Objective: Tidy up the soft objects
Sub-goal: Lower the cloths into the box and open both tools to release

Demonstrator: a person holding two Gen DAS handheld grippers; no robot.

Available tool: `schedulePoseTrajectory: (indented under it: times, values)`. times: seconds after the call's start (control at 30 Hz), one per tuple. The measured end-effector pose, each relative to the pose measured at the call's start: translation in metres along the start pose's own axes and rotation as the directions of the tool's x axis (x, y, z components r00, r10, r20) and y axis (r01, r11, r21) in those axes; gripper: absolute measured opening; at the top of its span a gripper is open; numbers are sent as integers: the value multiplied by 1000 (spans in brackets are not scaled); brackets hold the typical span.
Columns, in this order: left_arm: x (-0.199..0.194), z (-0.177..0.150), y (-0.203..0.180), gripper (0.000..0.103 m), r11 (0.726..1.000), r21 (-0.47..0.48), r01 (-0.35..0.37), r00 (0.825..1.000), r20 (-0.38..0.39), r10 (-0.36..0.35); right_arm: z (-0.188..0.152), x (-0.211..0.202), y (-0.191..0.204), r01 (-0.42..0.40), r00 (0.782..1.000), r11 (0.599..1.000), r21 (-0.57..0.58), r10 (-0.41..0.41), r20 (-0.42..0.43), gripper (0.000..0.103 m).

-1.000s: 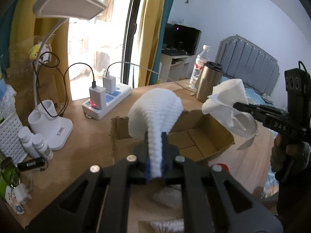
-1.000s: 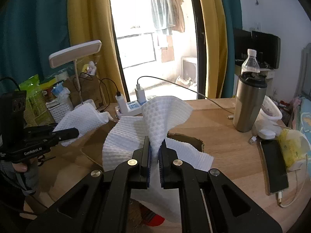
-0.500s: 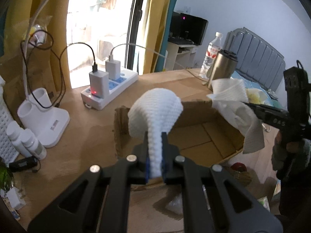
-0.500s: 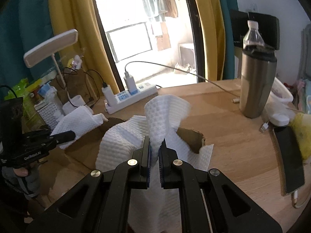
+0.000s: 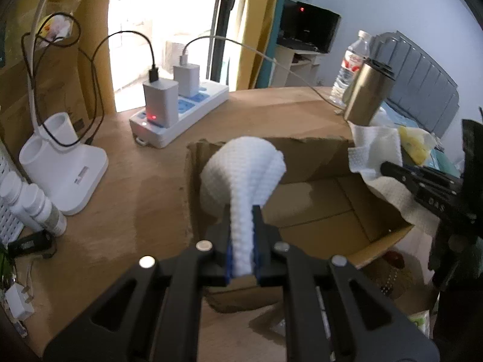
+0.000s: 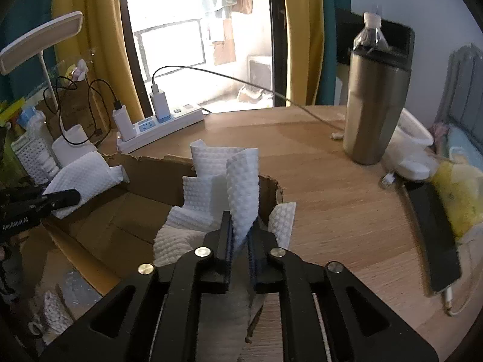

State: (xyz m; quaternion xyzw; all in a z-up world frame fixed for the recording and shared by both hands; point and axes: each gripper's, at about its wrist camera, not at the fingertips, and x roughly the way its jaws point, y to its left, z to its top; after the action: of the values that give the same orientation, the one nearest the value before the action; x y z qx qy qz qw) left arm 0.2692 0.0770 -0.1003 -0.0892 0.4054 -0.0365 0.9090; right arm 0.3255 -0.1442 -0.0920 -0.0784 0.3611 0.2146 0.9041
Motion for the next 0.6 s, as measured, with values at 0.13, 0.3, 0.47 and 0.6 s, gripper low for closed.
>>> schedulePoseTrajectory:
  times: [0.13, 0.3, 0.47, 0.6]
  values:
    - [-1, -1, 0, 21, 1000, -2, -14, 1000, -1, 14, -3, -7, 5, 49, 998, 998, -35, -48, 27, 28]
    - [-4, -1, -2, 23, 1000, 8, -23, 1000, 3, 23, -6, -10, 5, 72, 997, 997, -37, -71, 29, 30]
    - [-6, -3, -5, 24, 1000, 14, -24, 1000, 7, 24, -6, -18, 10, 112, 993, 992, -65, -109, 48, 41]
    - [-6, -4, -4, 25, 1000, 11, -19, 1000, 6, 19, -6, -25, 12, 168, 984, 982, -87, -161, 75, 45]
